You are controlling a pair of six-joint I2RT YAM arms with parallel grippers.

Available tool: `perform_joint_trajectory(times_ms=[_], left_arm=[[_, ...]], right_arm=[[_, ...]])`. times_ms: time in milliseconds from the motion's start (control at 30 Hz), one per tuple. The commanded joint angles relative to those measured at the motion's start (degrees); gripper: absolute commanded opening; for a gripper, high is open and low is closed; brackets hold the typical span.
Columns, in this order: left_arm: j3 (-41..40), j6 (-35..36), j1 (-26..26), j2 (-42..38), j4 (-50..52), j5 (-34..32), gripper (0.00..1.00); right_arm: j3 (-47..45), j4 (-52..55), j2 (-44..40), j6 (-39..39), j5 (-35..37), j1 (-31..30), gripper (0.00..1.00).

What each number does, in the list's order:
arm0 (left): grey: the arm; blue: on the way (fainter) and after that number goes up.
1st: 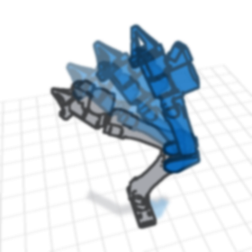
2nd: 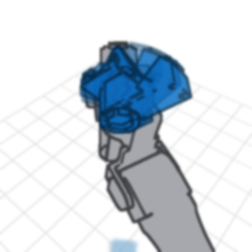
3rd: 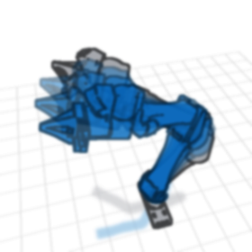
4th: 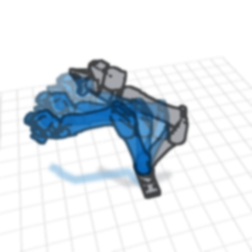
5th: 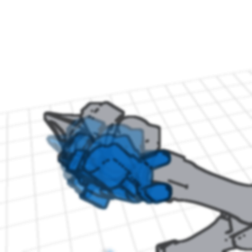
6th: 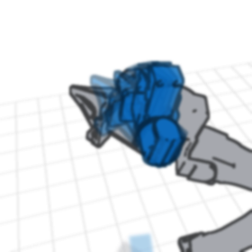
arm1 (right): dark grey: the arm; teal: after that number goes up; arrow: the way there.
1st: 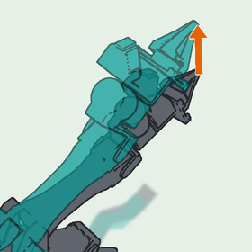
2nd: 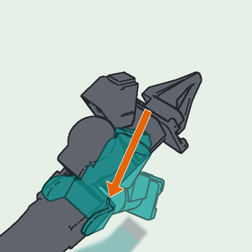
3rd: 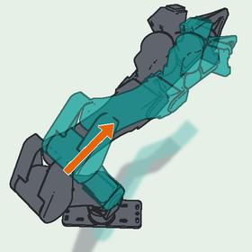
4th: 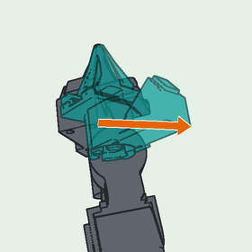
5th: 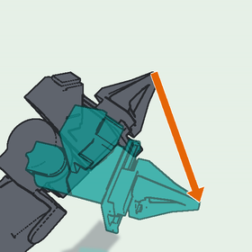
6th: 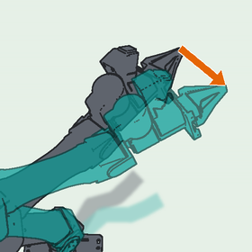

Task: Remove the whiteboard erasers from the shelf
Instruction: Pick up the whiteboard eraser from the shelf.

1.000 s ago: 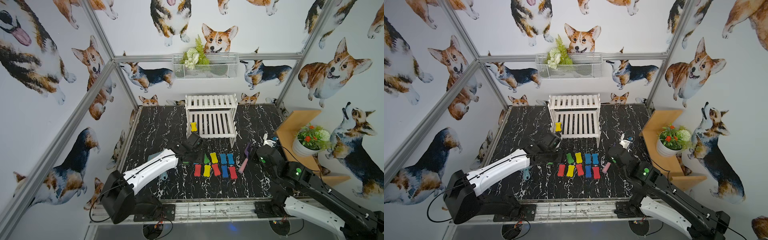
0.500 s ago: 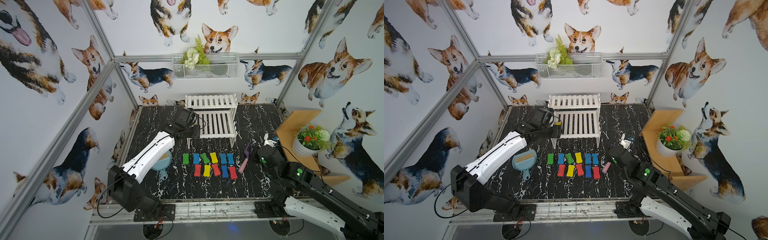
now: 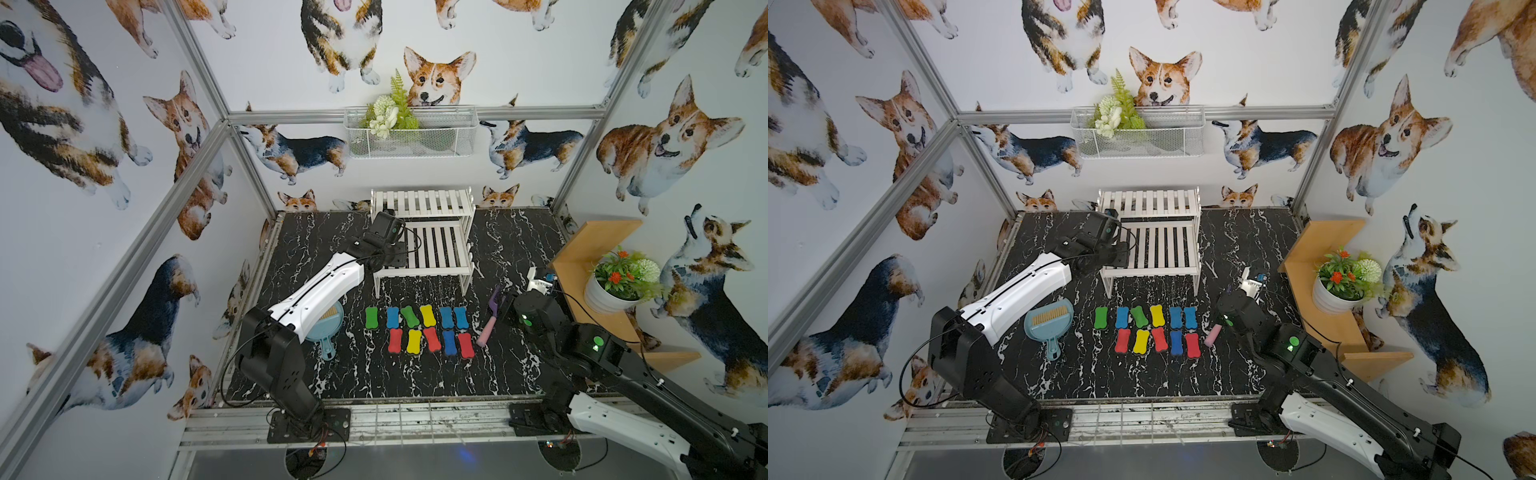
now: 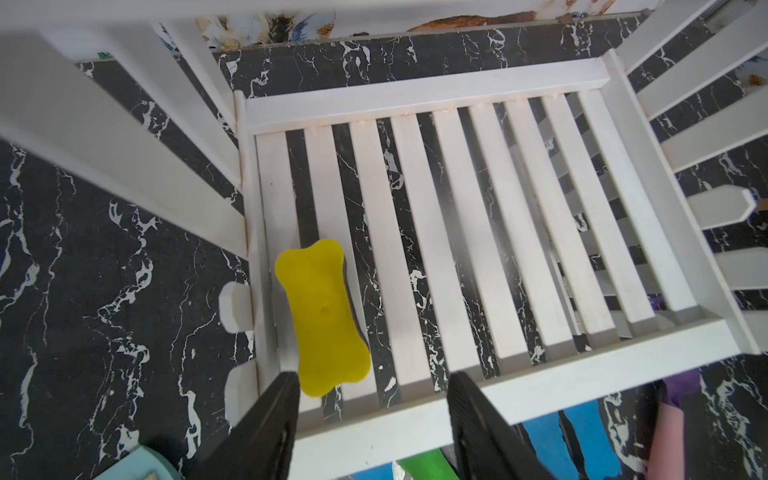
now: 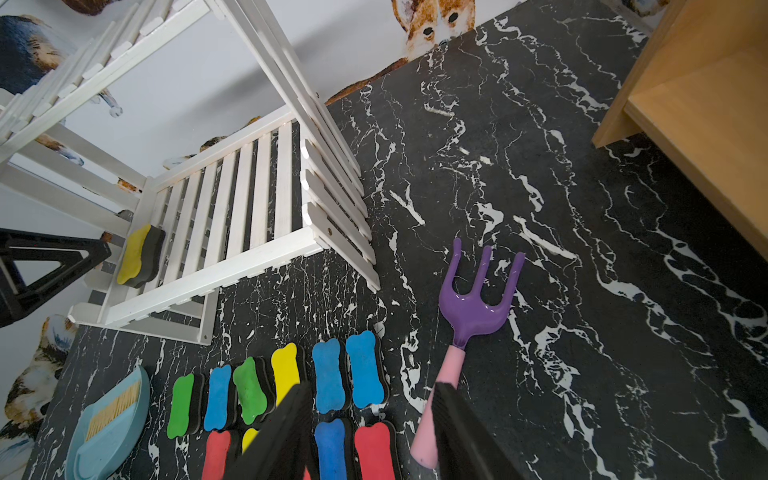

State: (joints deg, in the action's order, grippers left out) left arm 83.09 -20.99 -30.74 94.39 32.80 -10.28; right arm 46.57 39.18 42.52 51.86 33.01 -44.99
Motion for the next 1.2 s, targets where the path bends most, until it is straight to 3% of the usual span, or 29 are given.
perform_joint_trajectory(times_ms=[0,433,733,1167], left_arm=[[0.32,0.52,-0.01,0.87,-0.56,-3.74,0.62],[1.04,-1.97,-2.04,6.01,0.44,-11.12,0.64],[0.76,-1.8,-2.13,7.41,-0.82,-8.31,0.59],[4.02,-1.33,-2.13,11.39,1.69,-10.09,0.58]], right_arm=[[0.19,0.02,0.06,0.22,1.53,-0.01,0.53],[0.57,0.35,-0.02,-0.44,2.14,-0.01,0.53],[0.2,0.72,-0.85,-0.44,2.76,0.02,0.53],[-0.37,1.16,-1.9,-0.16,2.93,0.0,0.53]])
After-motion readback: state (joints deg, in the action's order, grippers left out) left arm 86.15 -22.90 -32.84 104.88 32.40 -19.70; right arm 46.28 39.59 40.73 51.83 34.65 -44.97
